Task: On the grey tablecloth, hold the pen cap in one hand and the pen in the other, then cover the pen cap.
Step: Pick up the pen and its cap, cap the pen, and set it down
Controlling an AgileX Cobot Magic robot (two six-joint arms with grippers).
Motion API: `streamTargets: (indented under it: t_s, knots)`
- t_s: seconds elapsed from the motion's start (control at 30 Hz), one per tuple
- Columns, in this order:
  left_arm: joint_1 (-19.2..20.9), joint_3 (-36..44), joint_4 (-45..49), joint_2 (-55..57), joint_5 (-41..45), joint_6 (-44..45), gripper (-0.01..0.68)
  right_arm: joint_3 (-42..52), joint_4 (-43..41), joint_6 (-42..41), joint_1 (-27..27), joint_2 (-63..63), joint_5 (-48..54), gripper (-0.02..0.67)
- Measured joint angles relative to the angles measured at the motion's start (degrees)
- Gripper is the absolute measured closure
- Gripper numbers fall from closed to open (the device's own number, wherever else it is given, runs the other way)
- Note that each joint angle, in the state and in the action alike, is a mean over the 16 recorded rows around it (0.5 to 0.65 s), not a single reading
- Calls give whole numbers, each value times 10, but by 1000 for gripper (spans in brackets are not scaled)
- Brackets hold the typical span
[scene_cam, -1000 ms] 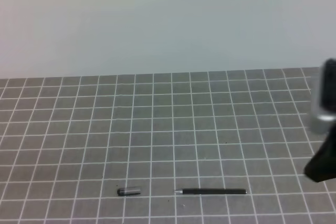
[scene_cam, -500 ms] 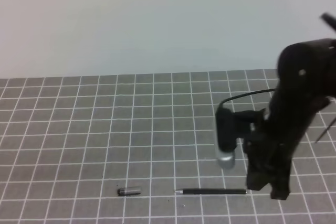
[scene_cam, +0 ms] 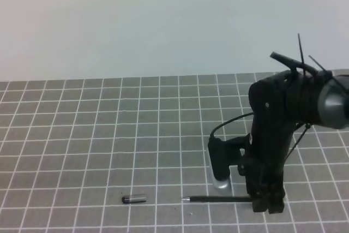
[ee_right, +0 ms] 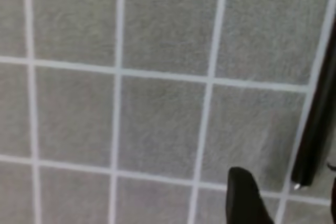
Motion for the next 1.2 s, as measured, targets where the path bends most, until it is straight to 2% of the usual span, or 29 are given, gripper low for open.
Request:
streamTargets:
  t_s: [0.3, 0.43, 0.6, 0.93, 1.07, 1.2]
  knots:
    - [0, 1, -1, 0, -5, 1, 675, 0, -5, 0, 0, 26, -38, 290]
    - [-1, 1, -1, 0, -9, 0, 674, 0, -5, -1, 0, 31, -41, 316]
    - [-1, 2, -2, 0, -13, 0, 673, 0, -6, -1, 0, 34, -40, 391]
    - [-1, 3, -1, 0, -26, 0, 673, 0, -6, -1, 0, 34, -34, 593]
    - [-1, 2, -1, 0, -28, 1, 673, -1, -6, -1, 0, 31, -30, 636]
    - [-1, -6, -5, 2, -16, 11, 673, -7, -5, 0, 0, 27, -13, 647]
